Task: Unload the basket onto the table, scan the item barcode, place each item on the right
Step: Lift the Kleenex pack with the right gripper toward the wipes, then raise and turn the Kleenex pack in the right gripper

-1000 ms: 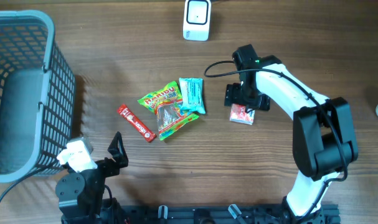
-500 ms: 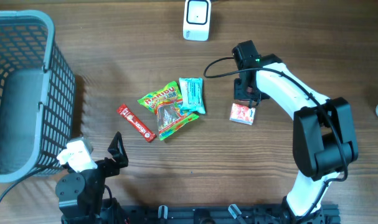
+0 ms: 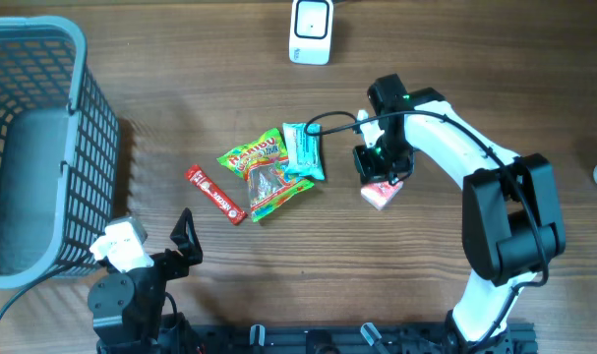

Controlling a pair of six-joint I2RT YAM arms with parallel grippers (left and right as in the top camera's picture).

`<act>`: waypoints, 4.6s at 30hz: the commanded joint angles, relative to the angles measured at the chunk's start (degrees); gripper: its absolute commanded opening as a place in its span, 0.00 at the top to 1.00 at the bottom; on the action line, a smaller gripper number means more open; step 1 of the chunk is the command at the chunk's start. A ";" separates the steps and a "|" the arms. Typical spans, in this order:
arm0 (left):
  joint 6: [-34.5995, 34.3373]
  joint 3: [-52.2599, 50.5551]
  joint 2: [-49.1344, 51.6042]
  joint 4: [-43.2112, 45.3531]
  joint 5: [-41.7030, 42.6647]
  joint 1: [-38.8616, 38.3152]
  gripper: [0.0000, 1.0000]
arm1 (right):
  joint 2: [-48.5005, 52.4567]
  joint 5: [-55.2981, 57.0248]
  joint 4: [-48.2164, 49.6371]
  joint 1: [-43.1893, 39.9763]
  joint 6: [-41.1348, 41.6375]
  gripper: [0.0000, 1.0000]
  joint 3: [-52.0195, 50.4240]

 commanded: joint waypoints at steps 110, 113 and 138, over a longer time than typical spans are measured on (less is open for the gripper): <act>0.87 -0.20 -0.31 0.13 -0.57 -0.26 0.00 | 0.35 16.72 -5.18 -0.57 52.41 0.00 4.66; 0.85 -0.20 -0.31 0.13 -0.57 -0.26 0.00 | 0.35 15.89 -7.80 -5.05 51.30 0.00 4.66; 0.87 -0.20 -0.31 0.13 -0.57 -0.26 0.00 | 0.50 14.08 6.21 -6.88 43.56 0.01 -3.41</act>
